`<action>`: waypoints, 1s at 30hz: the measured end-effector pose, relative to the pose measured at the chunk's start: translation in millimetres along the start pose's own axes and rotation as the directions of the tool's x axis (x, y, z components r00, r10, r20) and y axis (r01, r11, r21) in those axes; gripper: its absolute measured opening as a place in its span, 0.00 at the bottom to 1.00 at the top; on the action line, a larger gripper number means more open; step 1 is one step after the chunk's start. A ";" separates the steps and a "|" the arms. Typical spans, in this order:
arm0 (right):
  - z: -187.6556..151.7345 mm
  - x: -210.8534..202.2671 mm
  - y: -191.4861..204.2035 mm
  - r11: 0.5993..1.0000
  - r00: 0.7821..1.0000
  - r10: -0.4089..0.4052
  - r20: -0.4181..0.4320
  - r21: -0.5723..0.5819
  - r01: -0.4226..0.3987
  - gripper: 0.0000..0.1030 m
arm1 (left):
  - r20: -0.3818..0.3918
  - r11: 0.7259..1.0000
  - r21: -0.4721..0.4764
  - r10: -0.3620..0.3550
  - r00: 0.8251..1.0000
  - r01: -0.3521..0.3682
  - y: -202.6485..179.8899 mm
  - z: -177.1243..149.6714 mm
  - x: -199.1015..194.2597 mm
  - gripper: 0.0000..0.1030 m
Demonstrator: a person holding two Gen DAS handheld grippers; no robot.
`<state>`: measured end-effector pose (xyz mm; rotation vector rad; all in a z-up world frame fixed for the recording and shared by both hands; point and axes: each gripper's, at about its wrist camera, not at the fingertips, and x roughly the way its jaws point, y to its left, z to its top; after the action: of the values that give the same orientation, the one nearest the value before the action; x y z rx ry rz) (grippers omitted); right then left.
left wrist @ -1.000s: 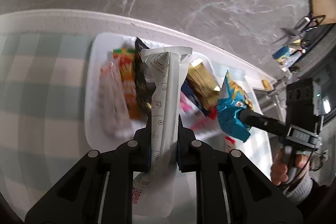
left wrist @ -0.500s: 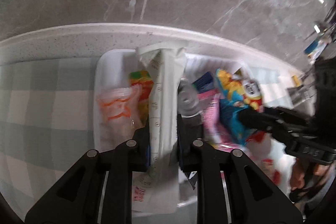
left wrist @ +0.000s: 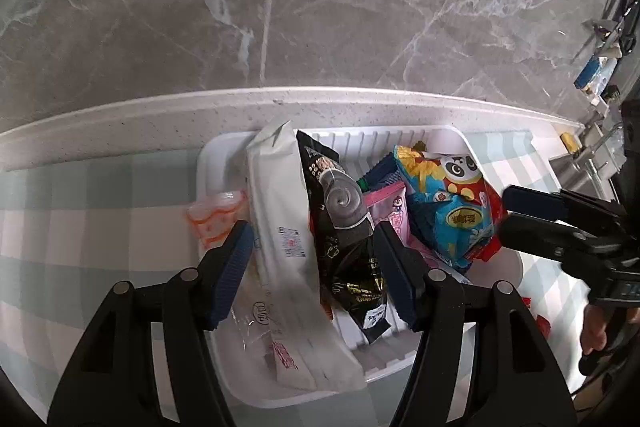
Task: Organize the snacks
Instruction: 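Carry the white-red and panda packets into the white tray and release them, then move both tools back over the two remaining red packets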
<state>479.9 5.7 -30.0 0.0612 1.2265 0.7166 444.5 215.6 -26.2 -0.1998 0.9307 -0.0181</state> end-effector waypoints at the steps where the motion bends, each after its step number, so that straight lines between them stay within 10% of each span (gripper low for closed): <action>1: -1.5 -6.5 0.9 1.000 1.000 0.003 0.009 0.004 -0.004 0.56 | 0.006 1.000 -0.004 0.000 1.000 0.000 0.8 0.0 -3.9 0.59; 18: -85.4 -120.8 -43.4 0.986 0.994 -0.089 0.066 0.146 0.079 0.61 | 0.107 0.995 0.081 -0.061 0.992 0.052 -36.1 -38.9 -107.2 0.61; 30: -158.1 -123.6 -77.6 0.942 0.989 -0.144 -0.040 0.299 0.150 0.62 | -0.091 0.942 0.253 -0.206 0.974 0.222 -133.8 -103.7 -82.8 0.62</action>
<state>359.8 -172.4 -16.6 0.2135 1.3349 0.3960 321.7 75.7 3.4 -0.0543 0.9563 -0.3495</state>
